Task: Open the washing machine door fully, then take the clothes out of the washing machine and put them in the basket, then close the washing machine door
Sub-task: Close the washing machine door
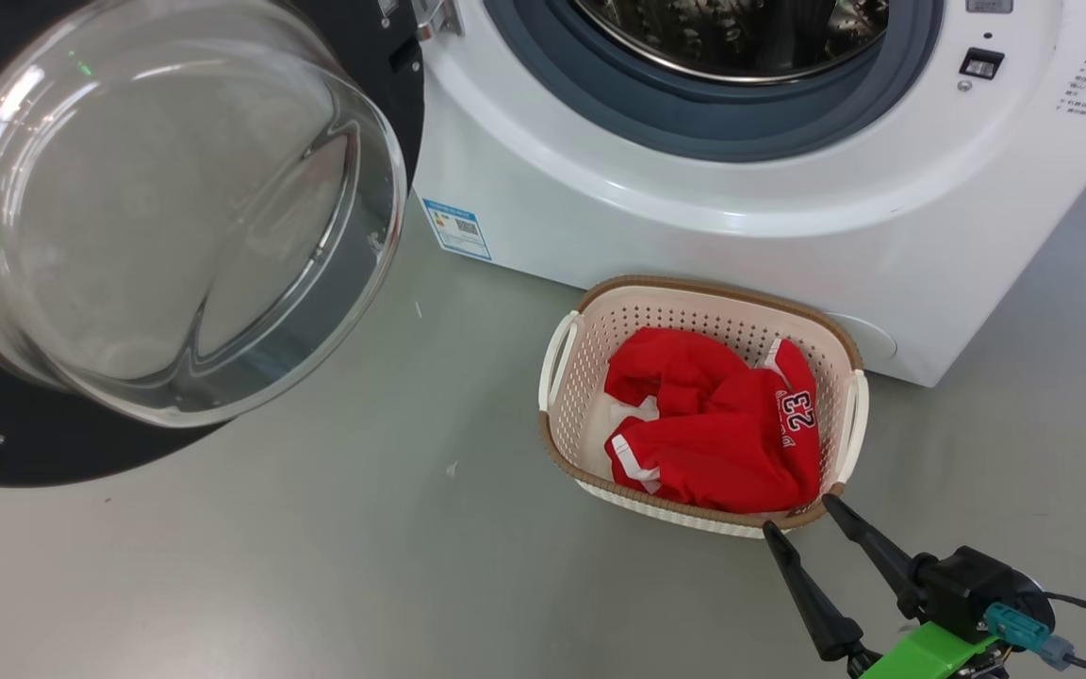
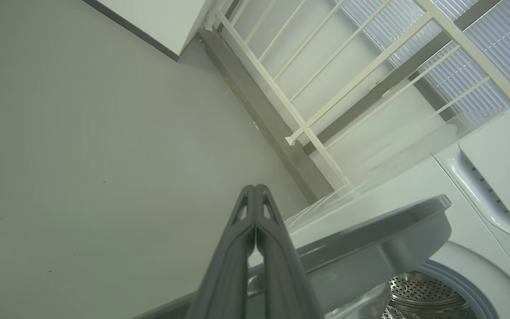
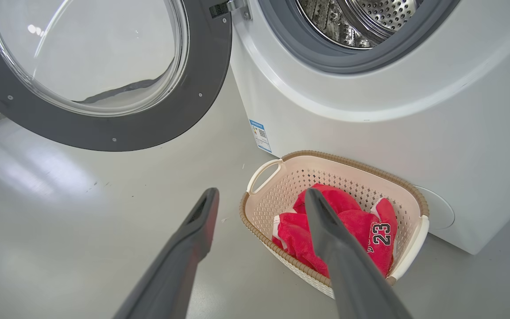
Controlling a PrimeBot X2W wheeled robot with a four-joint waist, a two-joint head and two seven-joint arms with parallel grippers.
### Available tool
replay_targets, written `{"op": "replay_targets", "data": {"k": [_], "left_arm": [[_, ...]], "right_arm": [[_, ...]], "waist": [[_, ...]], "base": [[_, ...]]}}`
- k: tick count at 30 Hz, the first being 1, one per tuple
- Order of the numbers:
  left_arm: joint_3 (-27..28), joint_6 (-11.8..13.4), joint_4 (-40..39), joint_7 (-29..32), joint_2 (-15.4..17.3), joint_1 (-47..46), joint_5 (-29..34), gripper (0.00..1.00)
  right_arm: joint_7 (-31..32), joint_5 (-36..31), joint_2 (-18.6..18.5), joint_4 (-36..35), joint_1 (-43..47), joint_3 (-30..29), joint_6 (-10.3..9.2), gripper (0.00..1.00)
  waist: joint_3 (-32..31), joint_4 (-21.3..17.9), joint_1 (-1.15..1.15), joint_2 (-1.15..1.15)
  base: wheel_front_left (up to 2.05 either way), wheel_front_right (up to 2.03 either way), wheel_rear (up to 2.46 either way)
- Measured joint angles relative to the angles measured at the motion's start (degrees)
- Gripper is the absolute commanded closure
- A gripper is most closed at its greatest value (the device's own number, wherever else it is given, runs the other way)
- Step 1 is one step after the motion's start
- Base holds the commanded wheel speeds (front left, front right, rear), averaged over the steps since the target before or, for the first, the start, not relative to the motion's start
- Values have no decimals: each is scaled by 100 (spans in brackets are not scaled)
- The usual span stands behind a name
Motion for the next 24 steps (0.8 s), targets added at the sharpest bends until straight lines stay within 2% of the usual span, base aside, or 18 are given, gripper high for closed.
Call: {"op": "replay_targets", "data": {"k": [6, 13, 24], "left_arm": [[-188, 0, 175, 476, -60, 4, -67, 100], [-299, 0, 141, 730, -105, 50, -108, 100], [-511, 5, -335, 1378, -5, 333, -333, 100]], "right_arm": [[0, 0, -45, -33, -119, 15, 0, 0], [0, 0, -63, -34, -128, 38, 0, 0], [0, -1, -48, -33, -127, 30, 0, 0]], "waist": [[137, -14, 0, 0], [135, -44, 0, 0], [12, -54, 0, 0]], "base": [[0, 0, 0], [0, 0, 0], [0, 0, 0]]}}
